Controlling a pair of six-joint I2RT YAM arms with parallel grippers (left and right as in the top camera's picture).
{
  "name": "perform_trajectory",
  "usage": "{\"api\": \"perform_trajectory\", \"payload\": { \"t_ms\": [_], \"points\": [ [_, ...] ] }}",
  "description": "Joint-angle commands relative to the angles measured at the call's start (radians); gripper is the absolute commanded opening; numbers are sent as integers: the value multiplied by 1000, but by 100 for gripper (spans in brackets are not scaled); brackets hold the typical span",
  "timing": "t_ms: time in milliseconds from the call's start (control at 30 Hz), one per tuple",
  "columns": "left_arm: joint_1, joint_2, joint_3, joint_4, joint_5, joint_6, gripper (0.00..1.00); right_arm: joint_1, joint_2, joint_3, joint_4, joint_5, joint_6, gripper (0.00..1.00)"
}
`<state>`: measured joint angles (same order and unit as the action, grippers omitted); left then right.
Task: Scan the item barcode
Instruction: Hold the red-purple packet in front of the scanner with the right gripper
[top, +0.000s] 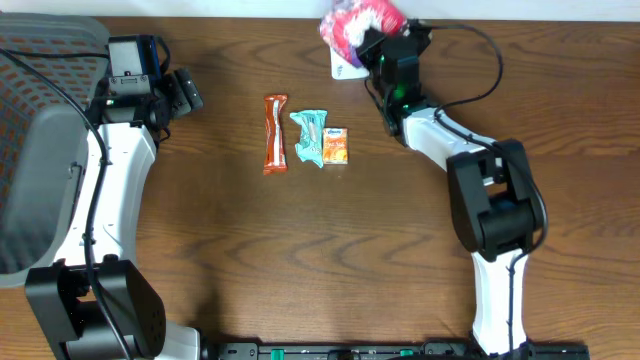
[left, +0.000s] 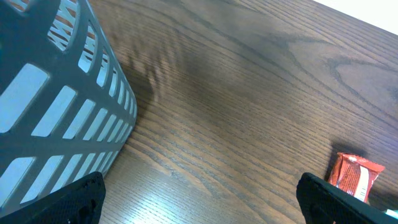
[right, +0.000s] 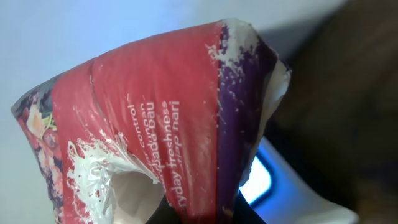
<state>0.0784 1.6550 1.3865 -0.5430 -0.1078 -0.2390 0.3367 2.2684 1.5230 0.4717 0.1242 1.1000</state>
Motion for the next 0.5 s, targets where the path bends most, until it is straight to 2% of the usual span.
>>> {"api": "perform_trajectory", "payload": {
  "t_ms": [0,167,333,467],
  "points": [
    [5,5,5,-3,-9,-9,98,-2,-8,18,12,-3,-2,1],
    [5,5,5,-3,-9,-9,98,-3,-8,37,13,-19,-14,1],
    [5,5,5,-3,-9,-9,98,-23,-25,89,15,-57,-160,1],
    [5,5,5,-3,-9,-9,98,-63,-93,115,-66,-61,-253,1]
  ]
}}
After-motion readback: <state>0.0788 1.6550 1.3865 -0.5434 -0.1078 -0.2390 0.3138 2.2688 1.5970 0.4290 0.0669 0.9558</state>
